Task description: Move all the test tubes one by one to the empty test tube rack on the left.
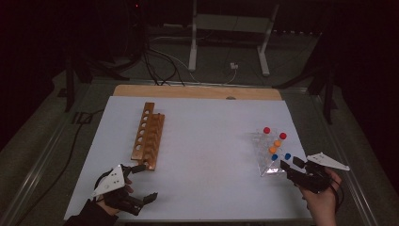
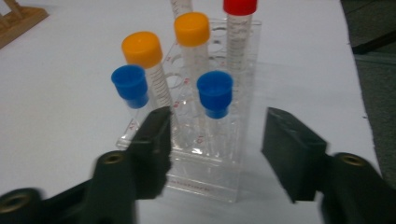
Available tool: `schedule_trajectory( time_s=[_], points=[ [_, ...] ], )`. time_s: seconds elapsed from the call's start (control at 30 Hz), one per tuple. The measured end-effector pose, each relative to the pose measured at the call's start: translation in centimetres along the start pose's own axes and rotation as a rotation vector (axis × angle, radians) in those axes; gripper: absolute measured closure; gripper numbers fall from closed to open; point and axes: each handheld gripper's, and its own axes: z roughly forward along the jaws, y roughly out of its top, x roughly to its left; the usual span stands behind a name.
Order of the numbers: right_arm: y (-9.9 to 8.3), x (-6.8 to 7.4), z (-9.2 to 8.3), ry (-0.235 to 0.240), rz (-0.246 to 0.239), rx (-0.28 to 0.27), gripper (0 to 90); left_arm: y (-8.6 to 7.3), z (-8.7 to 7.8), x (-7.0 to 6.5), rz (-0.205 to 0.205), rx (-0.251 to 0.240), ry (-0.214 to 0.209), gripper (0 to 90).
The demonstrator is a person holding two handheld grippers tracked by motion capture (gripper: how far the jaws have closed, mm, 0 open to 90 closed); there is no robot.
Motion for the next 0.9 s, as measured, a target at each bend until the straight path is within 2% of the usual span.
schedule_trajectory(
  time_s=[0.23, 0.33, 0.57, 0.9],
  points=[
    [-0.1, 0.2, 0.8, -0.019, -0.005, 0.019, 56.8, 0.0, -0.1, 0.0, -0.001, -0.006, -0.001, 0.5],
    [-0.1, 0.2, 0.9, -0.023, -0.009, 0.02, 58.6, 0.0, -0.1, 0.1, -0.006, -0.013, -0.004, 0.5],
    [-0.1, 0.0, 1.1, -0.032, -0.002, 0.016, 75.4, 0.0, -0.1, 0.0, -0.003, -0.013, -0.005, 0.5],
    [0.2, 0.2, 0.8, -0.045, -0.019, 0.003, 76.9, 0.0, -0.1, 0.0, 0.0, -0.01, -0.002, 0.5]
  ],
)
